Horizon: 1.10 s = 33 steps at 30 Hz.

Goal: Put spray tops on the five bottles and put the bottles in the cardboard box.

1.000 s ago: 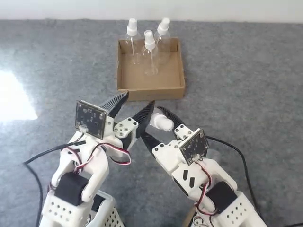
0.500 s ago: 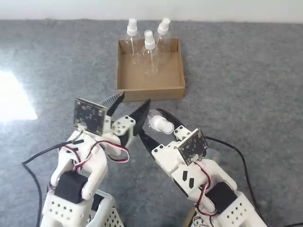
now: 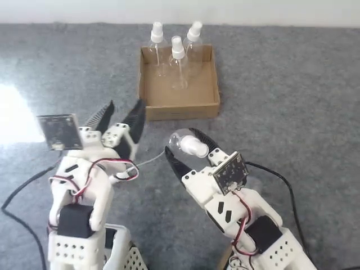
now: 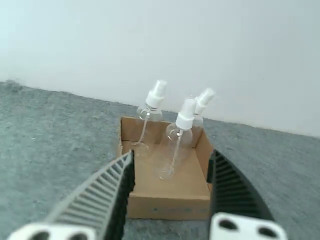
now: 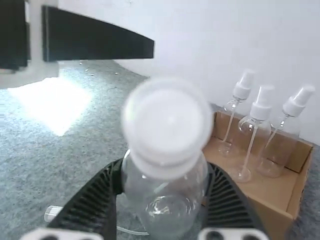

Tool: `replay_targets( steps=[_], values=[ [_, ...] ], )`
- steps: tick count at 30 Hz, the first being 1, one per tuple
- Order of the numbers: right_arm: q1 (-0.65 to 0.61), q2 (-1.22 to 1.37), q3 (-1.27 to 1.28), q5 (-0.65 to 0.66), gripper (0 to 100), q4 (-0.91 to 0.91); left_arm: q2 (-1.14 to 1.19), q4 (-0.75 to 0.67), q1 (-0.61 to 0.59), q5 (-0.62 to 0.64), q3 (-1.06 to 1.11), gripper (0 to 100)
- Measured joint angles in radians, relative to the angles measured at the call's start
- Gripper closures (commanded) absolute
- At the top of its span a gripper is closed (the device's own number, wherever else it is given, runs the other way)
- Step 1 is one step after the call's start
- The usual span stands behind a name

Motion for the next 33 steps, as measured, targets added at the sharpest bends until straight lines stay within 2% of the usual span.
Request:
replay_targets(
  steps=[6, 15, 22, 33],
  values=[
    [0.041, 0.0, 0.0, 0.0, 91.9, 0.0, 0.0, 0.0, -0.064, 0.052, 0.0, 78],
    [0.046, 0.0, -0.095, 0.0, 91.9, 0.118, 0.0, 0.0, -0.066, 0.055, 0.0, 78],
    [0.046, 0.006, -0.15, 0.0, 91.9, 0.121, 0.0, 0.0, -0.066, 0.055, 0.0, 78],
    [0.044, 0.347, -0.394, 0.0, 91.9, 0.121, 0.0, 0.0, -0.066, 0.055, 0.0, 78]
  ],
)
